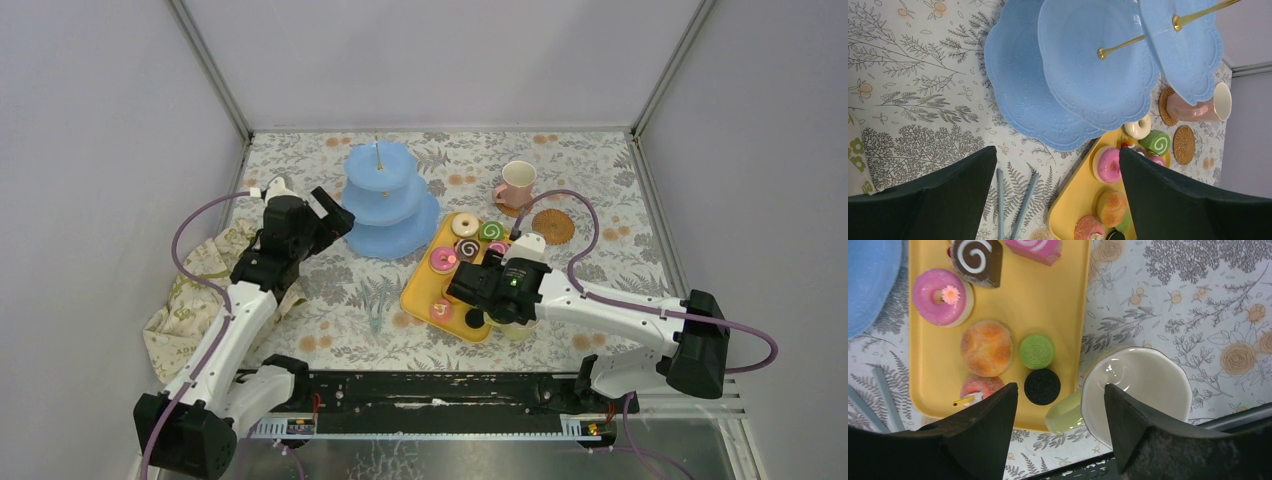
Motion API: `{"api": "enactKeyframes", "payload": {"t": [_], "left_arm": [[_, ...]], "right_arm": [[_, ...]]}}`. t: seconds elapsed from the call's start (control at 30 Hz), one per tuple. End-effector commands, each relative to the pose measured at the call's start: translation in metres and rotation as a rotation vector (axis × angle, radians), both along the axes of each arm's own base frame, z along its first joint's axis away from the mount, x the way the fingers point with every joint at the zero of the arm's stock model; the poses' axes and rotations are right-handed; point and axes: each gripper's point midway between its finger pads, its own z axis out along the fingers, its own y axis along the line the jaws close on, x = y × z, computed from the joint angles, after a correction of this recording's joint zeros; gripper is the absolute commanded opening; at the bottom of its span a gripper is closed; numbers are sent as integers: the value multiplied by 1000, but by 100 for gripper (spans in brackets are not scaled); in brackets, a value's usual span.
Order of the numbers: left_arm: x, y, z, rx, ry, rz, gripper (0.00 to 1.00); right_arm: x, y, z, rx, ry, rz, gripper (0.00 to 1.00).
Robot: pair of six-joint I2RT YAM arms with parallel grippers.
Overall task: Serve the afternoon tea
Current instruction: Pick up the cup at the center of the board.
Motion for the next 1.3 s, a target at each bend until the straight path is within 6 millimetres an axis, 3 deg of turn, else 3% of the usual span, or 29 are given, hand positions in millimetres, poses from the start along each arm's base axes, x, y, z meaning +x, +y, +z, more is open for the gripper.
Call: {"api": "enactKeyframes", "payload": {"t": [0.0,0.2,0.57,1.27], "left_arm": [[2,-6,20,-21,-60,-23,100],[-1,-10,22,-44,-68,-41,100],[-2,-16,30,-83,-90,-63,100],[-4,-16,31,-78,-101,-65,100]], "right_arm": [[-9,-9,-7,19,20,-42,71],[-15,-12,-19,13,52,-51,70],[-13,-15,-22,-1,42,-78,66],[-3,-26,-48,-10,105,-101,57]]}}
